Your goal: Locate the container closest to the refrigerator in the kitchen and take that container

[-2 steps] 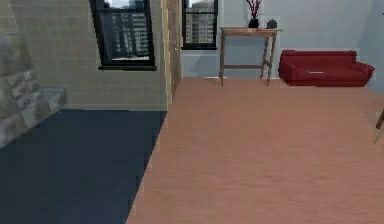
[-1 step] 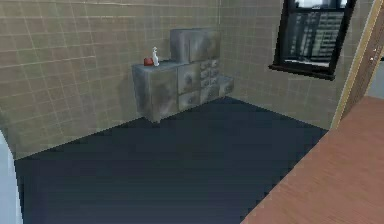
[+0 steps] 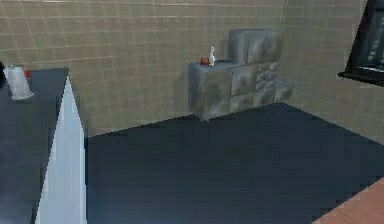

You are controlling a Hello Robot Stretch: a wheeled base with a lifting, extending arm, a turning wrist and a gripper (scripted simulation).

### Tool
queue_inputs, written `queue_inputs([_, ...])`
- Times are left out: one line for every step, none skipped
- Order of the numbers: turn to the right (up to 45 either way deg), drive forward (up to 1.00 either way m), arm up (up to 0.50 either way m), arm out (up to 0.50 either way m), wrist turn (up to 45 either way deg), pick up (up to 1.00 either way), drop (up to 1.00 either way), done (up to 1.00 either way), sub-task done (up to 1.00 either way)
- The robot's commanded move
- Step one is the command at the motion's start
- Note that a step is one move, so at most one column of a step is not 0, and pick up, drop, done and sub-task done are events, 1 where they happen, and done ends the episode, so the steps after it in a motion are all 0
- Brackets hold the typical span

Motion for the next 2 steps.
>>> queue_inputs([0.0,1.0,0.0,0.0,0.0,0.0,0.0,0.0,0.0])
queue_inputs([0.0,1.0,0.0,0.0,0.0,0.0,0.0,0.0,0.0])
